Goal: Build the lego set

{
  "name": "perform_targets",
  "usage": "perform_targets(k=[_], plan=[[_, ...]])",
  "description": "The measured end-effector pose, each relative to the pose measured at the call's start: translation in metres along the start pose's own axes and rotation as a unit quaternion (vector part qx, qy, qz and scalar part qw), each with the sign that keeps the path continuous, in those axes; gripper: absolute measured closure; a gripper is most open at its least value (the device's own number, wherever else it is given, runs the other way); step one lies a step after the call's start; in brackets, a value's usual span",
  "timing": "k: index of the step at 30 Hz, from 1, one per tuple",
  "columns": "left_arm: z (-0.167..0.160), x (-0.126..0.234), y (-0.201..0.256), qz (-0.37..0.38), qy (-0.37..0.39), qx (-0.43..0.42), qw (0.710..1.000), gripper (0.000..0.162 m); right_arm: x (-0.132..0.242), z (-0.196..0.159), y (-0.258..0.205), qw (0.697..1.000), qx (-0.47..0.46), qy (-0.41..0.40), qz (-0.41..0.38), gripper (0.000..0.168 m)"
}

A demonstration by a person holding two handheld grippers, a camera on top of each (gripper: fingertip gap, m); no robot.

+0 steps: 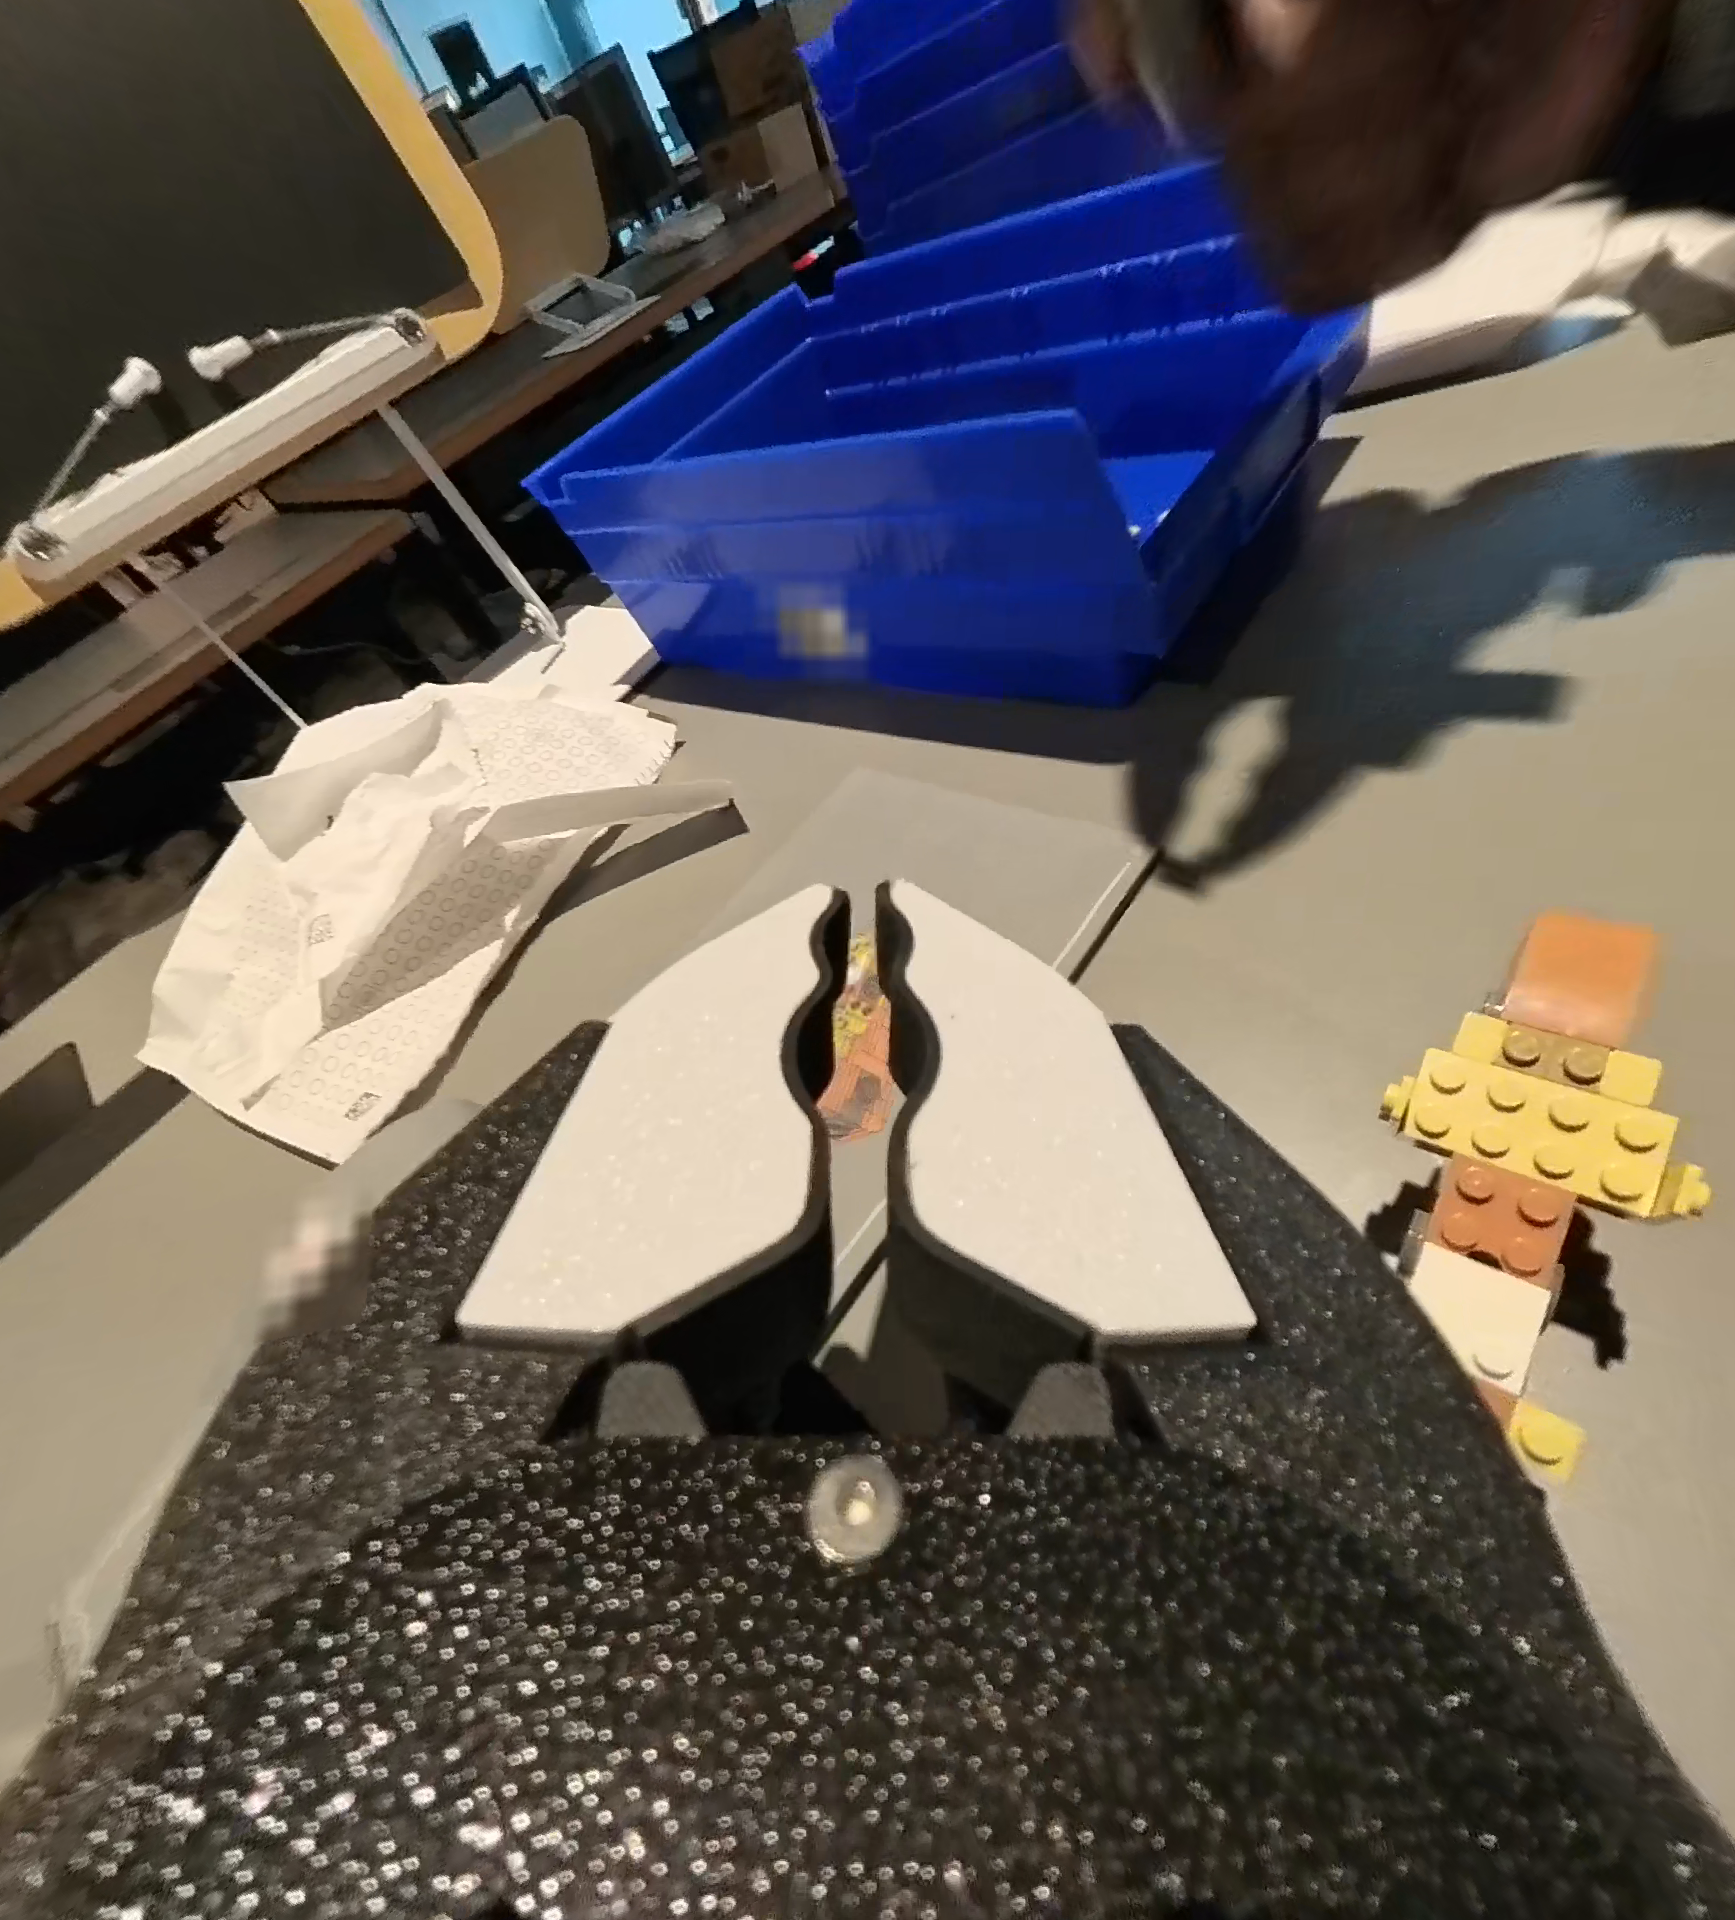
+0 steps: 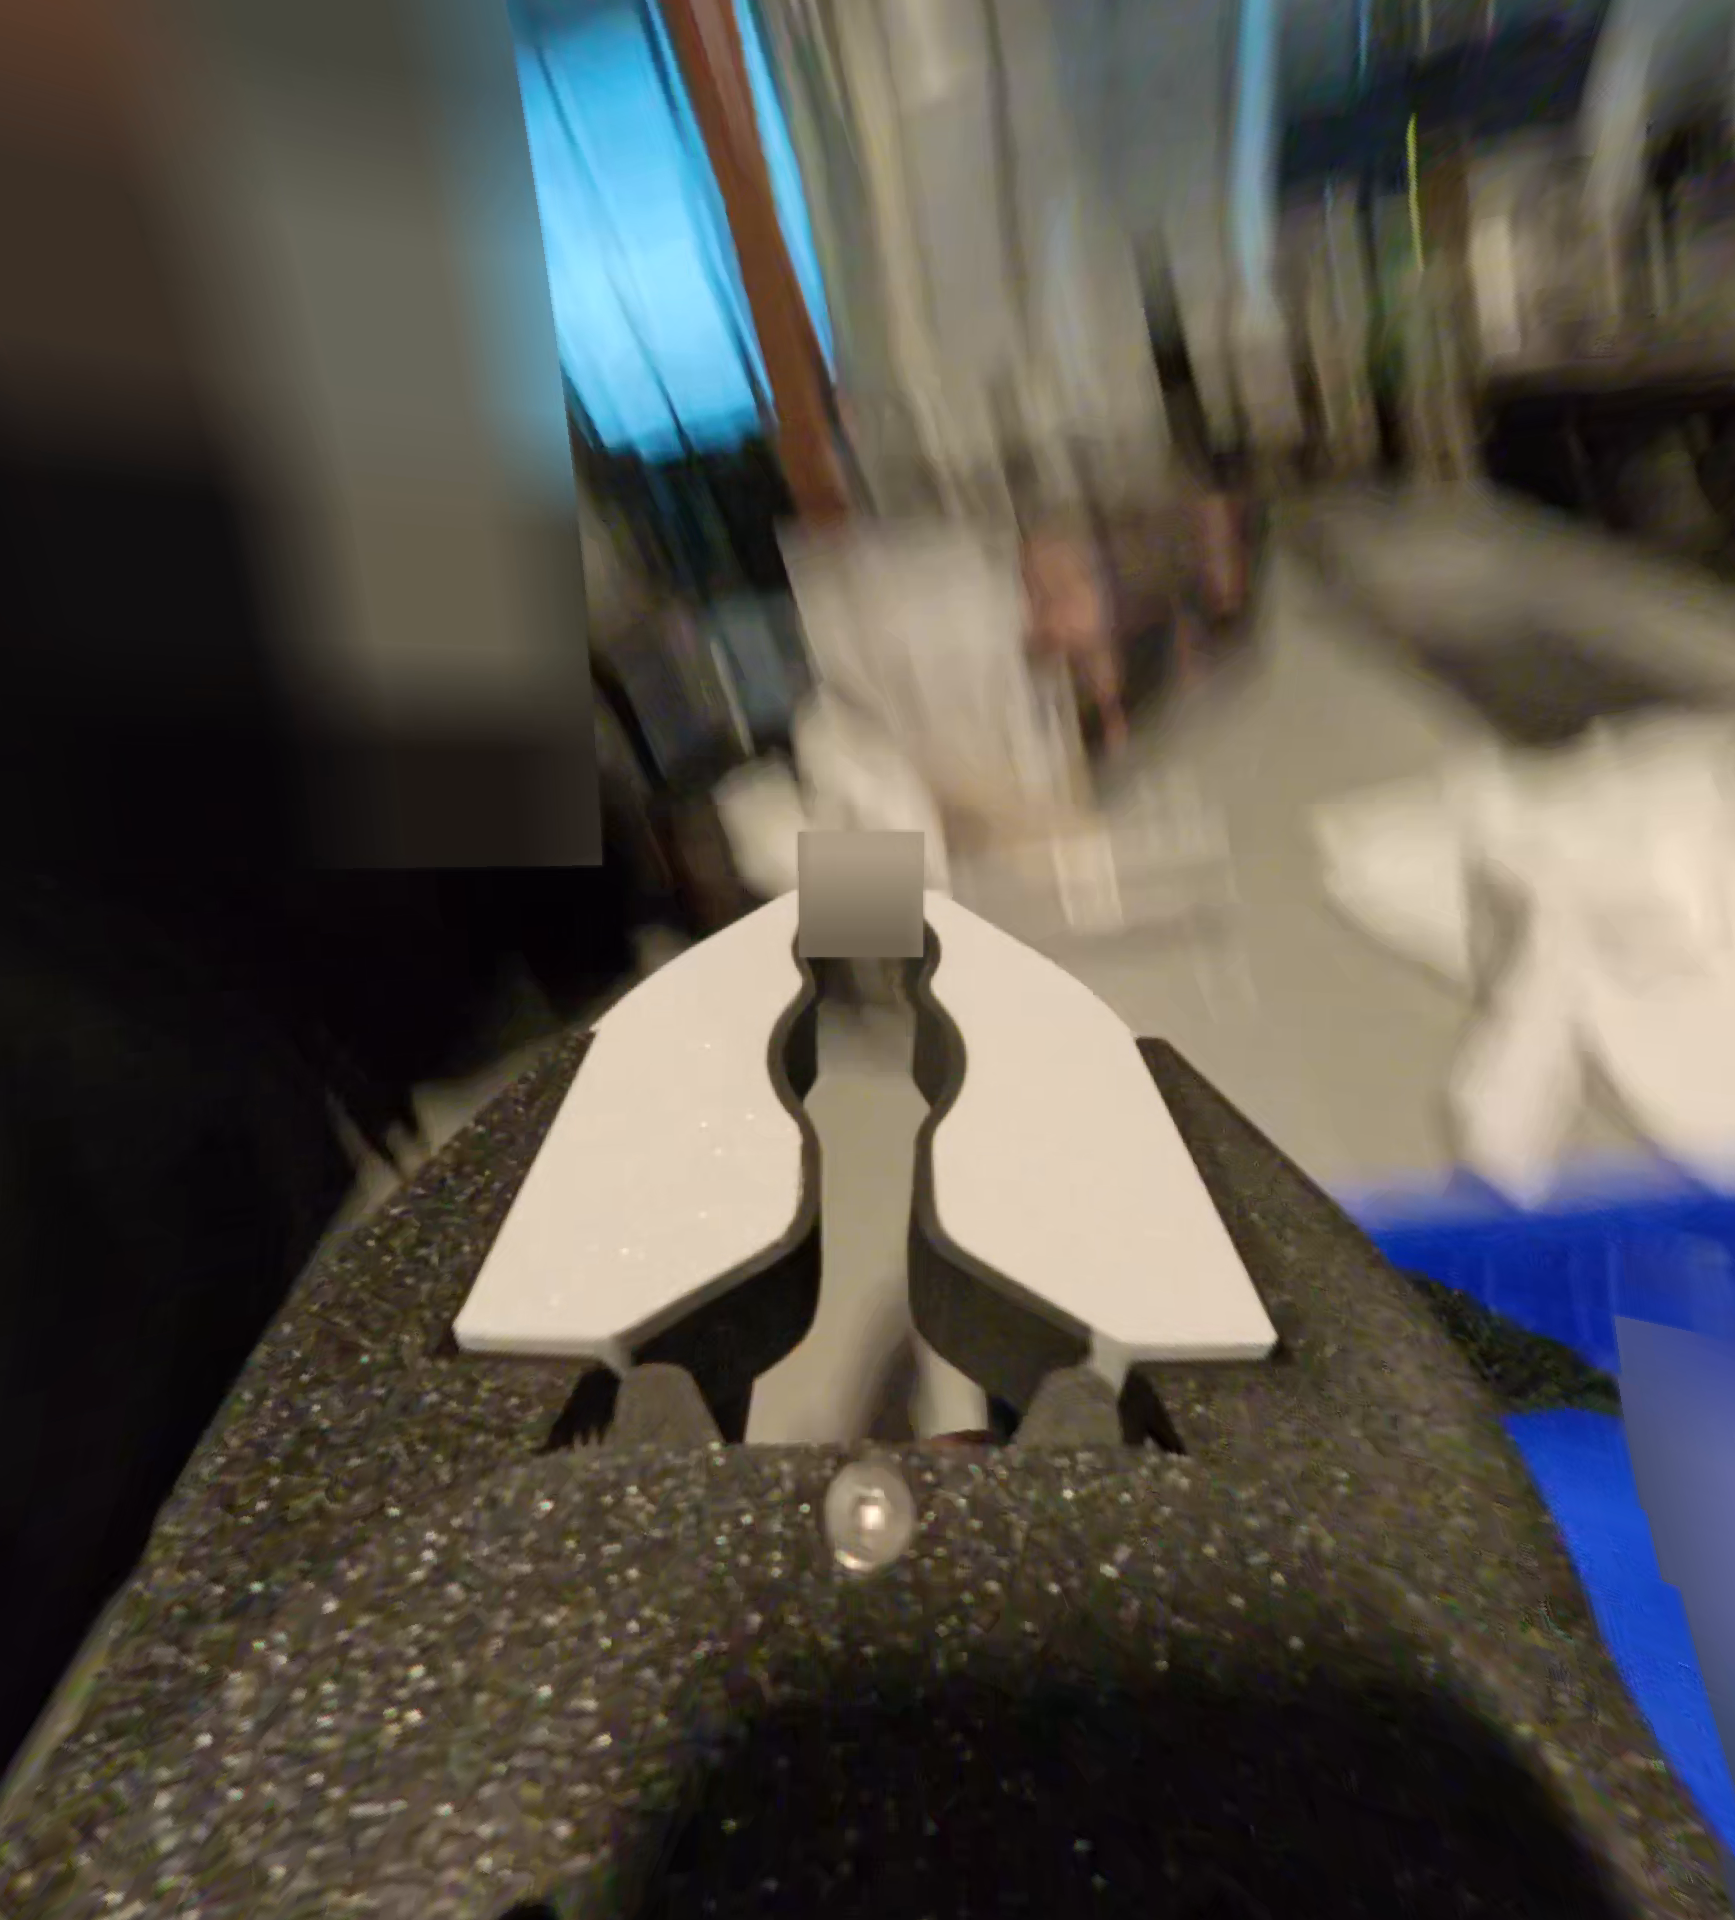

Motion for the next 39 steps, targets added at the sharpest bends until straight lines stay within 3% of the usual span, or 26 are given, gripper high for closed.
perform_targets(k=[2, 4, 9, 11, 13, 15, 20, 23, 26, 28, 33, 39], plan=[[0.002, 0.001, 0.0, 0.002, 0.003, -0.004, 1.0, 0.158, -0.003, -0.061, -0.011, 0.979, 0.04, -0.183, -0.086, 0.155], [0.003, 0.001, 0.001, 0.0, 0.005, -0.004, 1.0, 0.158, 0.003, -0.109, -0.028, 0.941, 0.044, -0.31, -0.127, 0.155], [0.004, -0.001, 0.007, -0.007, 0.004, -0.012, 1.0, 0.158, 0.021, -0.187, -0.046, 0.855, 0.02, -0.491, -0.166, 0.152], [0.003, -0.002, 0.008, -0.006, -0.001, -0.021, 1.0, 0.158, 0.015, -0.187, -0.051, 0.868, 0.014, -0.472, -0.152, 0.154], [-0.001, -0.004, 0.009, -0.003, -0.008, -0.031, 0.999, 0.158, 0.019, -0.187, -0.049, 0.861, 0.029, -0.483, -0.155, 0.154], [-0.004, -0.006, 0.009, -0.002, -0.015, -0.034, 0.999, 0.158, 0.024, -0.182, -0.044, 0.861, 0.04, -0.481, -0.16, 0.141], [-0.009, -0.008, 0.008, -0.003, -0.023, -0.031, 0.999, 0.158, 0.048, -0.138, -0.028, 0.867, 0.089, -0.462, -0.162, 0.132], [-0.01, -0.009, 0.009, -0.006, -0.024, -0.031, 0.999, 0.158, 0.082, -0.092, 0.015, 0.831, 0.175, -0.49, -0.198, 0.142], [-0.01, -0.01, 0.01, -0.008, -0.026, -0.035, 0.999, 0.158, 0.117, -0.046, 0.087, 0.77, 0.245, -0.544, -0.226, 0.155], [-0.012, -0.01, 0.009, -0.005, -0.03, -0.039, 0.999, 0.158, 0.128, -0.031, 0.134, 0.751, 0.263, -0.567, -0.212, 0.159], [-0.017, -0.009, 0.001, 0.006, -0.037, -0.034, 0.999, 0.158, 0.136, -0.05, 0.212, 0.715, 0.255, -0.637, -0.135, 0.158], [-0.021, -0.008, -0.006, 0.008, -0.039, -0.011, 0.999, 0.158, 0.15, -0.085, 0.25, 0.665, 0.24, -0.701, -0.094, 0.157]])
Point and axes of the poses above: each gripper's, where its closed fingertips meet, x back along the fingers, z out of its top, y = z × x across the jaws, the point moved 2 cm from there along x, back along the fingers, and after that the axes turned 4 degrees about -x, right-handed, at the moved point
